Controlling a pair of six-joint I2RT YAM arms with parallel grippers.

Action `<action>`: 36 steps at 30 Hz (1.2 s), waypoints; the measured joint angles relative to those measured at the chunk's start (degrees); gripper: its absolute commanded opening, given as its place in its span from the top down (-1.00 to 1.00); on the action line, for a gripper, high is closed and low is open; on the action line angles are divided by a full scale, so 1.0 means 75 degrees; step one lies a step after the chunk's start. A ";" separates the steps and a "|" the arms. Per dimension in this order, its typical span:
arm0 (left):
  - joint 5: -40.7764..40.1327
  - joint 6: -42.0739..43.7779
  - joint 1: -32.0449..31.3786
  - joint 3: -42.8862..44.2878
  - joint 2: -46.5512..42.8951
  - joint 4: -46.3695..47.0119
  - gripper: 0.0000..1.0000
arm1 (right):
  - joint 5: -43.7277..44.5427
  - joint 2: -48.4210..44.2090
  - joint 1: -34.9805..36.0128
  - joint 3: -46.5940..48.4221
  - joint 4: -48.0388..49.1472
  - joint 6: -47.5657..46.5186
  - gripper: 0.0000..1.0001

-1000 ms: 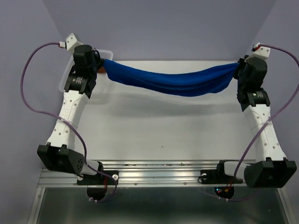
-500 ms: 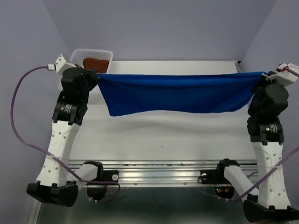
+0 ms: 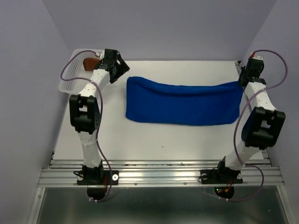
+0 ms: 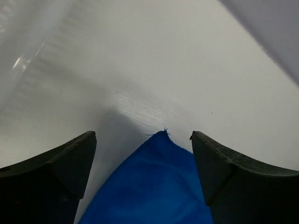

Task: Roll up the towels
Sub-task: Flatten the towel

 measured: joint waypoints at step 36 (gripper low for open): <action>0.0414 0.0452 -0.2133 -0.1684 0.0871 -0.0297 -0.97 | -0.2821 0.1483 0.1221 -0.1300 -0.0848 0.3040 -1.00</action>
